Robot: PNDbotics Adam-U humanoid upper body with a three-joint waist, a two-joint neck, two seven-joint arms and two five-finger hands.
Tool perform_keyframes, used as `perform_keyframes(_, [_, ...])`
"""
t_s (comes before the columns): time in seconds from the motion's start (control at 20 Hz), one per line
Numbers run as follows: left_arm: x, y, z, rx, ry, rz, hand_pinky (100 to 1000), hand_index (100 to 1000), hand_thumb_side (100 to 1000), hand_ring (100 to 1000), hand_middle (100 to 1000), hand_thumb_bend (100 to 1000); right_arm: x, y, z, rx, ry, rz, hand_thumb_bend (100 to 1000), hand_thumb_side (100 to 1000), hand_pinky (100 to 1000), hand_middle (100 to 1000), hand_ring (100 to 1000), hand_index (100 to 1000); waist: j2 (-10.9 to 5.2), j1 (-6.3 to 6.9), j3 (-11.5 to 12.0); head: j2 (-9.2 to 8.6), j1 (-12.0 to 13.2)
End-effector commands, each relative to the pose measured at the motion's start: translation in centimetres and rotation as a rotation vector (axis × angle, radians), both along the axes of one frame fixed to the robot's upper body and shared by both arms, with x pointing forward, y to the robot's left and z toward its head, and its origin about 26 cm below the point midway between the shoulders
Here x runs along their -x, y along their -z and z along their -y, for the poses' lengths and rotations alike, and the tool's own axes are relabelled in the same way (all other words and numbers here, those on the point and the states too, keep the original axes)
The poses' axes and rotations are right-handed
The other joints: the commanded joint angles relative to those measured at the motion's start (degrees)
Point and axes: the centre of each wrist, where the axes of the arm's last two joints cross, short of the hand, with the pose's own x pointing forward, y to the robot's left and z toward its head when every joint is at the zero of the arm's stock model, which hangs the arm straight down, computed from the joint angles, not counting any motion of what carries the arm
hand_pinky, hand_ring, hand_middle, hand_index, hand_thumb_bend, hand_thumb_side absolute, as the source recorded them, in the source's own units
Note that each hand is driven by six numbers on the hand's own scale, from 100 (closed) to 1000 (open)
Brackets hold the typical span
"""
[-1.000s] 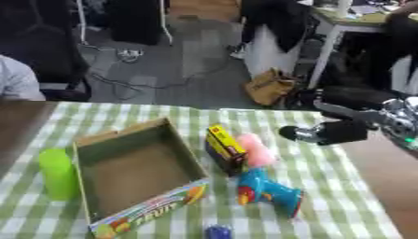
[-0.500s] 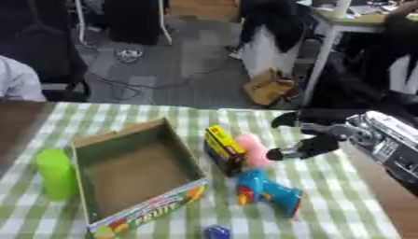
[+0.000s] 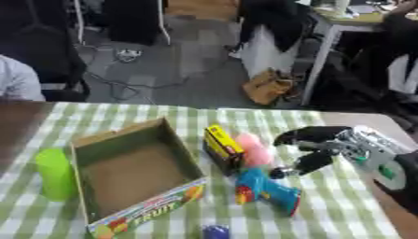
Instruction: Pick up objects on the table and place them in the box.
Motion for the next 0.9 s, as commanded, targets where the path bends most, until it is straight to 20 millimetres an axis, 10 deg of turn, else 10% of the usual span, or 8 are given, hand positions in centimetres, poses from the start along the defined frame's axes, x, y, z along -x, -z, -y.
perform_keyframes(0.05, [0.2,-0.8,0.1,-0.01,0.005,0.031,877,933,1000,901,911,170,-0.3,-0.4,1.3,0.031,0.024,0.022,746,973,1000,949,995,996,-1.48,0.08,0.06,-0.06,-0.13])
perform_keyframes(0.9, [0.2,-0.9,0.2,-0.002,0.01,0.037,877,933,1000,902,910,170,-0.1,3.2,2.1,0.03,0.039,-0.084,722,947,1000,931,977,982,-1.18,0.1,0.43,-0.01,-0.1])
